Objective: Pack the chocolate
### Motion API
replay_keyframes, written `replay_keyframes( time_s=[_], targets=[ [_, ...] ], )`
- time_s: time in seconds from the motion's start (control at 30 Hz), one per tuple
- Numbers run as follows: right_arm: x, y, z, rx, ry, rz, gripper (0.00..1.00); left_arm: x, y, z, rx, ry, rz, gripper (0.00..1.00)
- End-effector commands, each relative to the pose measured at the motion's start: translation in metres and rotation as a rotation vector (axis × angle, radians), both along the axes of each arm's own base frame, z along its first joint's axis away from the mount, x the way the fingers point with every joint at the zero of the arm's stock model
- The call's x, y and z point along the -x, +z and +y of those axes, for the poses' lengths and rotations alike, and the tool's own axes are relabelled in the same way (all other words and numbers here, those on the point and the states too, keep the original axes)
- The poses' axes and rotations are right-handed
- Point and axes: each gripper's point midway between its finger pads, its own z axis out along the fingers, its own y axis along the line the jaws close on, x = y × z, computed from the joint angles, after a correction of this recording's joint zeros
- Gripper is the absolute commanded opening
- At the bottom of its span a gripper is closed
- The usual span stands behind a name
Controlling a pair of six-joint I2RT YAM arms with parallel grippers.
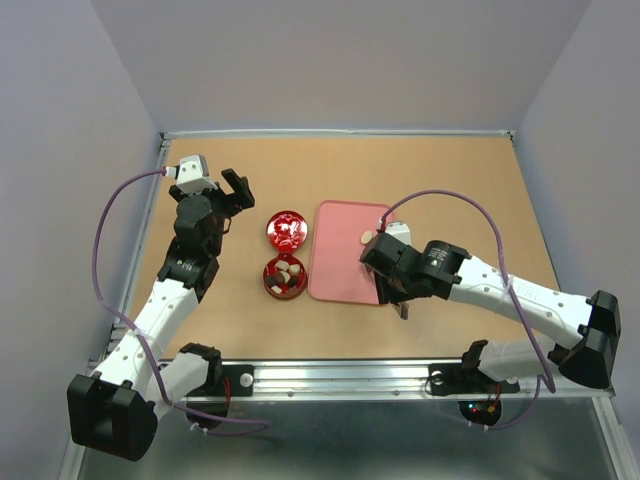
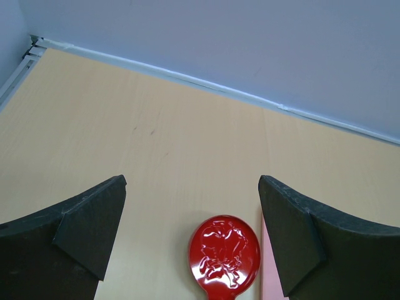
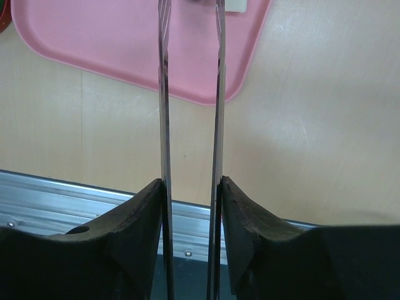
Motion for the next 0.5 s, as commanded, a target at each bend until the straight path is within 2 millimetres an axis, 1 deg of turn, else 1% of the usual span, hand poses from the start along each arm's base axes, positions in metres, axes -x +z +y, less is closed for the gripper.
replay_keyframes(
  time_s=[0.0, 0.3, 0.47],
  targets=[
    [-0.006, 0.009, 0.009, -0.049, 0.006, -0.04, 0.46, 0.002, 0.042, -0.003, 0.039, -0.013, -0.108, 0.99],
    [-0.009, -0.002, 0.017, -0.035, 0.03, -0.029, 0.46, 0.001, 0.042, -0.004, 0.037, -0.016, -0.108, 0.99],
    [-0.011, -0.009, 0.017, -0.007, 0.029, -0.018, 0.46, 0.001, 0.042, -0.004, 0.037, -0.016, -0.107, 0.99]
  ],
)
